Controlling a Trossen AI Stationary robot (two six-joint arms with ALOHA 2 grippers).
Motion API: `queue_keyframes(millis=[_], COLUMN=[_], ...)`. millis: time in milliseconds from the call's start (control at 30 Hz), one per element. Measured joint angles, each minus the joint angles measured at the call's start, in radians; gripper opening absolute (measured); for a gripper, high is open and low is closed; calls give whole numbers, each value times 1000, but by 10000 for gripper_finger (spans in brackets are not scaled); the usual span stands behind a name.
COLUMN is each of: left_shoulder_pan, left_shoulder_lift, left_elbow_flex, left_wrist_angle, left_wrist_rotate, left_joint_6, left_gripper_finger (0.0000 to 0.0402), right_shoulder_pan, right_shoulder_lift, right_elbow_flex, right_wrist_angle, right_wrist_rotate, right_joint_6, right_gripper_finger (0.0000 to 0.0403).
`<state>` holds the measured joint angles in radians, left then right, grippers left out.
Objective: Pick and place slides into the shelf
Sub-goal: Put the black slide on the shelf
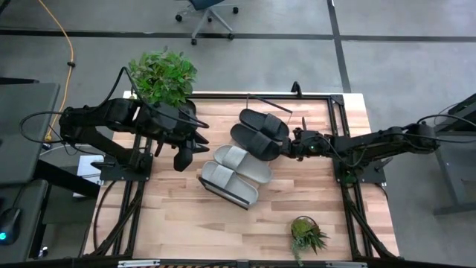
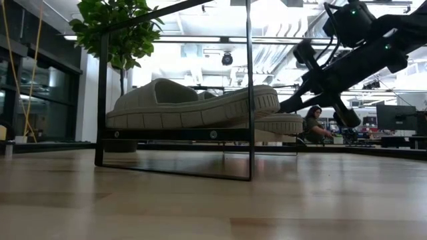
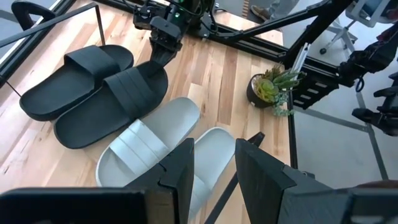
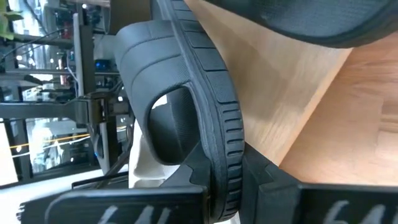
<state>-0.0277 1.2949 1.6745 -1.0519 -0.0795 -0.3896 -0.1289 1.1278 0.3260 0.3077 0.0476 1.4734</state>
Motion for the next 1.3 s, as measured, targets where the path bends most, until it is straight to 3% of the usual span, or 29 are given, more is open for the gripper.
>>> queue_keyframes(millis=[633,1000,1300], left_shoulder_pan=[0,0,0], left_shoulder_lift=[0,0,0], left_elbow_flex=[0,0,0], left_wrist_angle=[-7,-7,-6], left_wrist_rotate=[0,0,0], left_joint_6=[0,0,0], left_gripper_finger=[106,106,106], right_shoulder_pan=[-9,-9,-9], right_shoulder_lift=[0,0,0], right_elbow_flex=[0,0,0], right_wrist_angle=[-53,-59,-78], right_wrist_rotate=[-26,-32,35], right_joint_6=[2,3,16], right_gripper_finger=[14,77,125])
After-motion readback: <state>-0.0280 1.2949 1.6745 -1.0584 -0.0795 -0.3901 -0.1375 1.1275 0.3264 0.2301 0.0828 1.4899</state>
